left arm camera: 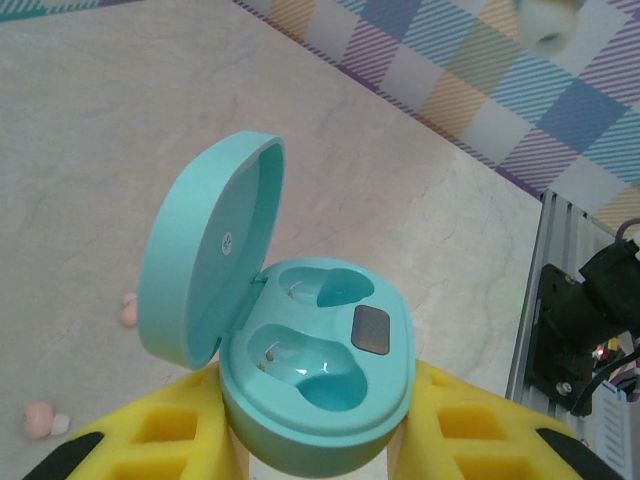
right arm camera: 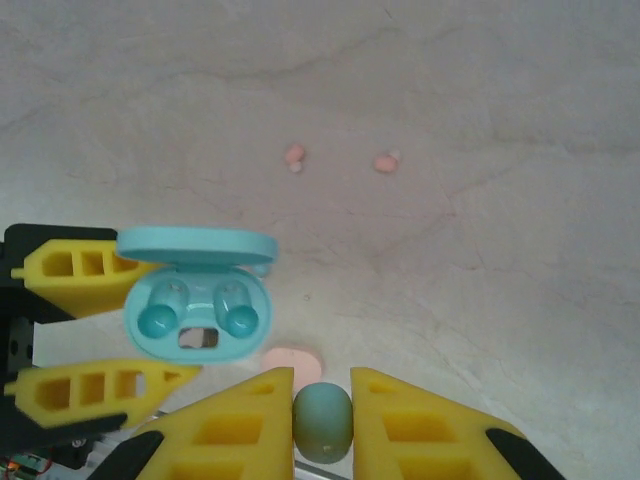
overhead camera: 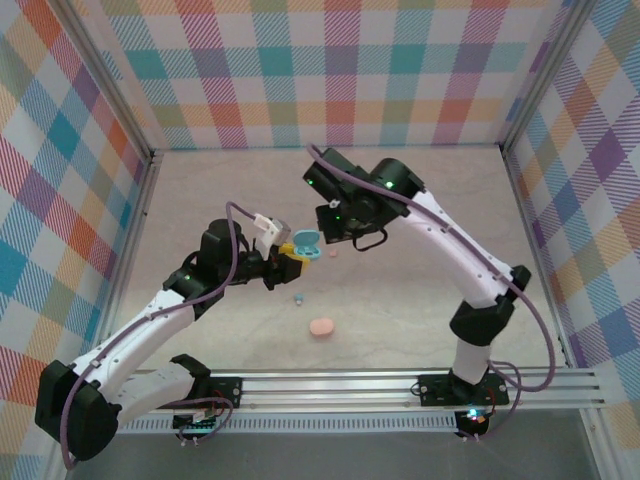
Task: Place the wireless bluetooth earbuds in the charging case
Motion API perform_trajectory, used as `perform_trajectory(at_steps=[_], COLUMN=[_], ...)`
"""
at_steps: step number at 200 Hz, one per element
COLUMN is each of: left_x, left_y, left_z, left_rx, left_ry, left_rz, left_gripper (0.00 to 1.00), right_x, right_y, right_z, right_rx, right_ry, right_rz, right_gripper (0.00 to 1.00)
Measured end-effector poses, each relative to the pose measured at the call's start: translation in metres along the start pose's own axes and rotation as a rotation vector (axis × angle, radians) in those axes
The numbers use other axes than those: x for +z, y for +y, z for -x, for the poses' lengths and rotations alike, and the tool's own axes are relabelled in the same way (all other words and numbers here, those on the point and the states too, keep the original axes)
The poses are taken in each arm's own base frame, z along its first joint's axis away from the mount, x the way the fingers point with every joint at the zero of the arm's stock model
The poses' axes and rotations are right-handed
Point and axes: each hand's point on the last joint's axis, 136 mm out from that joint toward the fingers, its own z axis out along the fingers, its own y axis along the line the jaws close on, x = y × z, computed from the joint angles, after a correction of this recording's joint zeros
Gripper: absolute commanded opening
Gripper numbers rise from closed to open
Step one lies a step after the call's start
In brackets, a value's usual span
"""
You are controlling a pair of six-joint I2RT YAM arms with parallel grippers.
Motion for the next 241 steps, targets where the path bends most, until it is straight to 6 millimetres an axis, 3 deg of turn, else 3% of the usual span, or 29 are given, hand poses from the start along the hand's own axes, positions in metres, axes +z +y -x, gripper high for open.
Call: perform_trajectory(at_steps=[54,159,241], left_x=[-0.007,-0.007,-0.007], left_y=[-0.007,-0.007,-0.008], left_z=[0.013,0.013,0.013], left_rx=[0.016,0.003,-0.001], left_ry=[-0.062,-0.075,-0.076], left_rz=[-0.010,-0.016,-0.020], left_gripper=[0.00,0.00,0.00], right_x=[0.035,0.030,0.038], right_y=[0.019,0.033,0.032], right_z=[-0.007,-0.014,-0.012], right_rx=[-0.108,-0.213,-0.268], right_ry=[0.065,0.041,0.037], right_rz=[-0.048,-0.056,-0.097], right_gripper=[0.19,0.20,0.24])
